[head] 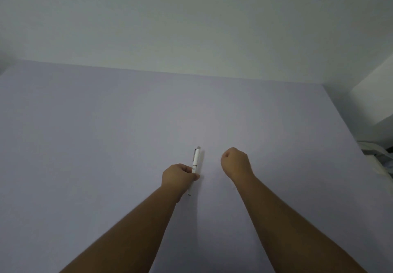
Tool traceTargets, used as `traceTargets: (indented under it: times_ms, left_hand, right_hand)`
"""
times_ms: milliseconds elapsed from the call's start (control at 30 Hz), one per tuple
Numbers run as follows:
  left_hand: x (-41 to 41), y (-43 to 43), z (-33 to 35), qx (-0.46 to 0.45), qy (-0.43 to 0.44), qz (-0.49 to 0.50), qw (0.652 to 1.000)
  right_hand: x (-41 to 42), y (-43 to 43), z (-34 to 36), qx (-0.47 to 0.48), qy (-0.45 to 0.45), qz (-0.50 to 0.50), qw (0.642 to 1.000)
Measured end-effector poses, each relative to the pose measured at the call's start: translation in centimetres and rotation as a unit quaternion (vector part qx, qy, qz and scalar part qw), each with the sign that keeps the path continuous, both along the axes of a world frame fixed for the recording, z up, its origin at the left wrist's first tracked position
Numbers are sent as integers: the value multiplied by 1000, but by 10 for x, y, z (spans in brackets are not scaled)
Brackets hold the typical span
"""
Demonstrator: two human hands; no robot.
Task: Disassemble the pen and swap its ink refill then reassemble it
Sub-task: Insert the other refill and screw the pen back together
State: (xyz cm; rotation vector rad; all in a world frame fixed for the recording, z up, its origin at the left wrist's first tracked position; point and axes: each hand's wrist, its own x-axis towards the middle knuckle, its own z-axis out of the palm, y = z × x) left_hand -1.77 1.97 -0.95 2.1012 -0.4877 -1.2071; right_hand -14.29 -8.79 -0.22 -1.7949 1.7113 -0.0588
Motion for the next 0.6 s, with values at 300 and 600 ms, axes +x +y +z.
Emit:
traceTargets:
  times_ms: [300, 600]
  left_hand:
    - [-2, 0, -17, 24, -86, -34, 995]
    - [-4, -6, -23, 37, -108, -38, 993]
  right_hand:
    - [-12, 18, -25, 28, 64, 10, 998]
    - [18, 35, -34, 41, 23, 29, 998]
